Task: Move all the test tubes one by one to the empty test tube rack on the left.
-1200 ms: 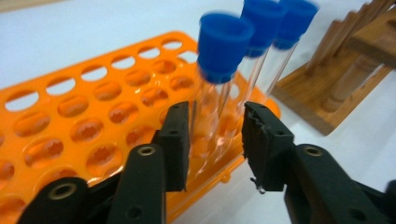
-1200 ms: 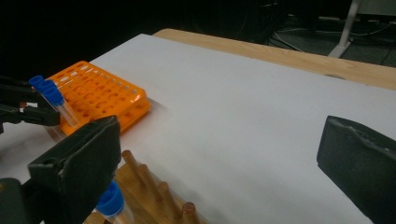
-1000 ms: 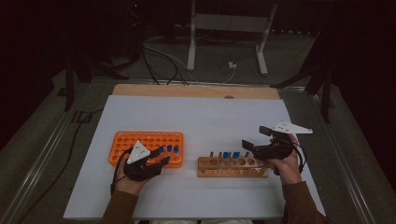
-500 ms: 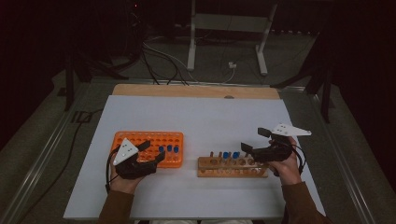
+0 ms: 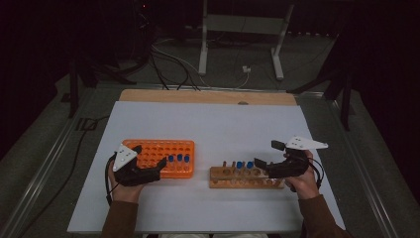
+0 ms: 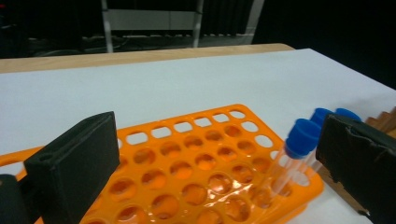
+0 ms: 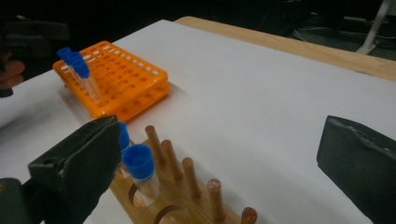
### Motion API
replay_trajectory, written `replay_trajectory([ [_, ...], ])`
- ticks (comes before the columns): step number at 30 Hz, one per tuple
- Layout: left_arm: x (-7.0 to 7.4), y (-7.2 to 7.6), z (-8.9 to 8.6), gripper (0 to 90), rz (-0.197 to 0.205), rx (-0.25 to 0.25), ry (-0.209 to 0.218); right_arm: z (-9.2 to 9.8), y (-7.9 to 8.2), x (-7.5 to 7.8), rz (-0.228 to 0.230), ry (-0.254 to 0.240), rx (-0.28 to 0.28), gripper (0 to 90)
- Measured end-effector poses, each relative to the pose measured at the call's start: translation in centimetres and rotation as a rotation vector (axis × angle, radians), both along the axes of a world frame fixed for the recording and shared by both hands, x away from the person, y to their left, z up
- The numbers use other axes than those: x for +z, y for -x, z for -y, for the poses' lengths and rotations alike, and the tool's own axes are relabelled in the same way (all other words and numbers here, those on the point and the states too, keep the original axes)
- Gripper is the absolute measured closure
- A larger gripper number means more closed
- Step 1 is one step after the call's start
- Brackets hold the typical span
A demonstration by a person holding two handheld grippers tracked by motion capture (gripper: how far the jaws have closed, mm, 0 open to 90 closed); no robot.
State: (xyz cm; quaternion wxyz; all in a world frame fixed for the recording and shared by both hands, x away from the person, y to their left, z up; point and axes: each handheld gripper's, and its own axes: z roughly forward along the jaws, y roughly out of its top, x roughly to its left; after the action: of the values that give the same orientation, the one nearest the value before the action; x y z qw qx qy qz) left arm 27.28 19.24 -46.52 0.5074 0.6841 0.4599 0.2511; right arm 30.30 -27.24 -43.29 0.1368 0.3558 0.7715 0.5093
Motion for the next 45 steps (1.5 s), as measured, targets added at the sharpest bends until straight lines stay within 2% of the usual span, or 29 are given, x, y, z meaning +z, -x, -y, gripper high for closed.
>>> replay_trajectory([
  [8,-0.2,0.0,-0.4,0.6,-0.004,0.018,0.000,-0.4,0.3,-0.2,-0.015,0.000,0.047,2.4],
  [11,-0.2,-0.1,-0.4,0.7,-0.005,0.019,-0.006,-0.6,0.5,-0.4,-0.020,0.014,0.082,7.7],
  [15,-0.3,-0.1,-0.3,0.6,-0.007,0.018,-0.012,-1.1,0.7,-0.6,-0.025,0.039,0.118,19.1],
  [17,-0.3,-0.1,-0.3,0.7,-0.011,0.014,-0.014,-1.4,0.8,-0.8,-0.031,0.071,0.156,30.0],
  [19,-0.4,-0.2,-0.3,0.7,-0.014,0.017,-0.013,-1.7,1.0,-1.0,-0.028,0.093,0.204,45.5],
  [21,-0.4,-0.2,-0.3,0.6,-0.016,0.017,-0.016,-2.1,1.2,-1.2,-0.024,0.124,0.226,55.6],
  [24,-0.4,-0.2,-0.3,0.6,-0.016,0.017,-0.018,-2.5,1.3,-1.5,-0.018,0.163,0.241,66.2],
  [27,-0.5,-0.2,-0.2,0.7,-0.020,0.017,-0.020,-2.6,1.3,-1.6,-0.013,0.177,0.246,72.8],
  [33,-0.5,-0.2,-0.1,0.7,-0.021,0.014,-0.026,-3.0,1.3,-1.7,0.001,0.179,0.244,75.1],
  [45,-0.6,-0.2,0.0,0.7,-0.022,0.011,-0.025,-3.6,1.3,-2.0,-0.001,0.186,0.256,76.4],
])
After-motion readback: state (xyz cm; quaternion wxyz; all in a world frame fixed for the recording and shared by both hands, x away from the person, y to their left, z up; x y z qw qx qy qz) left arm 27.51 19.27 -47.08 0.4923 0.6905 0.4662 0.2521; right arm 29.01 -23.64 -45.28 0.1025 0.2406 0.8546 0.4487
